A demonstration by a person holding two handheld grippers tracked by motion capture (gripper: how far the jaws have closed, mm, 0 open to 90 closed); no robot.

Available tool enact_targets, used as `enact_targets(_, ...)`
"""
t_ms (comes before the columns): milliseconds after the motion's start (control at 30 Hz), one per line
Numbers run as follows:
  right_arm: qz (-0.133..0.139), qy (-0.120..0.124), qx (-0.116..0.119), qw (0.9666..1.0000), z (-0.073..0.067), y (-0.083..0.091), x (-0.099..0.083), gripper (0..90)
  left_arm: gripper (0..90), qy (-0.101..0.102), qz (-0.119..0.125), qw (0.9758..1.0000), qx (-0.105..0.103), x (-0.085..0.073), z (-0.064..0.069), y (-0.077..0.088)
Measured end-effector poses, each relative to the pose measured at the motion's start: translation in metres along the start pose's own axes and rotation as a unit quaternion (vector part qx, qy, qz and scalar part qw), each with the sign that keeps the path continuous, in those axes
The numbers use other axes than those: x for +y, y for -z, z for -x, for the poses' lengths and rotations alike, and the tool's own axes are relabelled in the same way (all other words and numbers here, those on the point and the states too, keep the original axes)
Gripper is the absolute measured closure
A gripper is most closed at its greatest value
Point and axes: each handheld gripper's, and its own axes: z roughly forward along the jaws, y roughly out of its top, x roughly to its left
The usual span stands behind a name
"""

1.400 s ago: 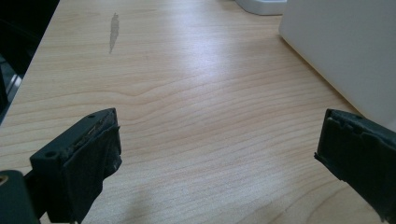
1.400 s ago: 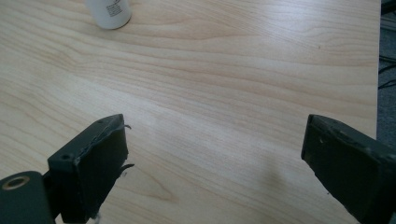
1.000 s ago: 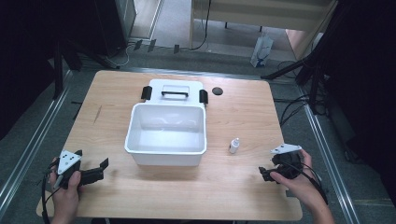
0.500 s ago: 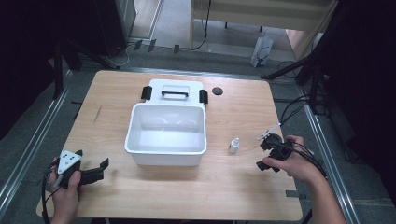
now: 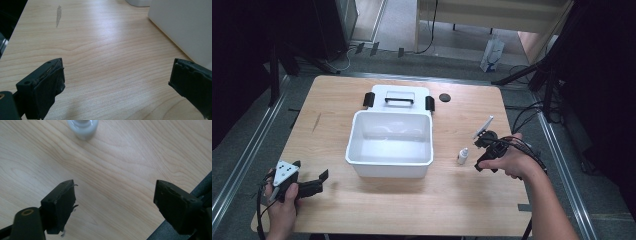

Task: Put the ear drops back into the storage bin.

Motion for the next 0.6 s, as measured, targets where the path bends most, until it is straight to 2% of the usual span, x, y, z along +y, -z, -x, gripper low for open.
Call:
enact_targets(33, 0.003, 0.001, 0.000, 1.0000, -0.004, 0.002, 0.006, 23.6, 0.3, 0.000, 0.000, 1.0000, 0.000, 0.000, 0.000, 0.000)
enact_targets(133, 0.008, 0.005, 0.002, 1.0000, -0.007, 0.004, 0.012, 26.5, 0.3, 0.000, 0.000, 1.0000, 0.000, 0.000, 0.000, 0.000)
enact_targets(167, 0.011, 0.005, 0.004, 0.9999, -0.009, 0.005, 0.017, 30.4, 0.3, 0.000, 0.000, 1.0000, 0.000, 0.000, 0.000, 0.000)
enact_targets(267, 0.009, 0.005, 0.009, 0.9999, -0.011, 0.004, 0.023, 34.9, 0.3, 0.000, 0.000, 1.0000, 0.000, 0.000, 0.000, 0.000)
enact_targets(333, 0.008, -0.004, 0.020, 0.9998, -0.012, 0.003, 0.028, 39.3, 0.3, 0.000, 0.000, 1.0000, 0.000, 0.000, 0.000, 0.000)
enact_targets(433, 0.010, -0.005, 0.033, 0.9994, -0.012, 0.001, 0.034, 45.6, 0.3, 0.001, -0.001, 1.0000, -0.001, 0.000, 0.000, 0.000)
enact_targets(567, 0.017, -0.004, 0.042, 0.9990, -0.015, 0.002, 0.041, 49.8, 0.3, 0.001, -0.001, 1.0000, -0.001, 0.000, 0.000, 0.000)
enact_targets(600, 0.016, -0.010, 0.048, 0.9987, -0.017, 0.003, 0.043, 50.9, 0.3, 0.001, -0.001, 1.0000, -0.001, 0.000, 0.000, 0.000)
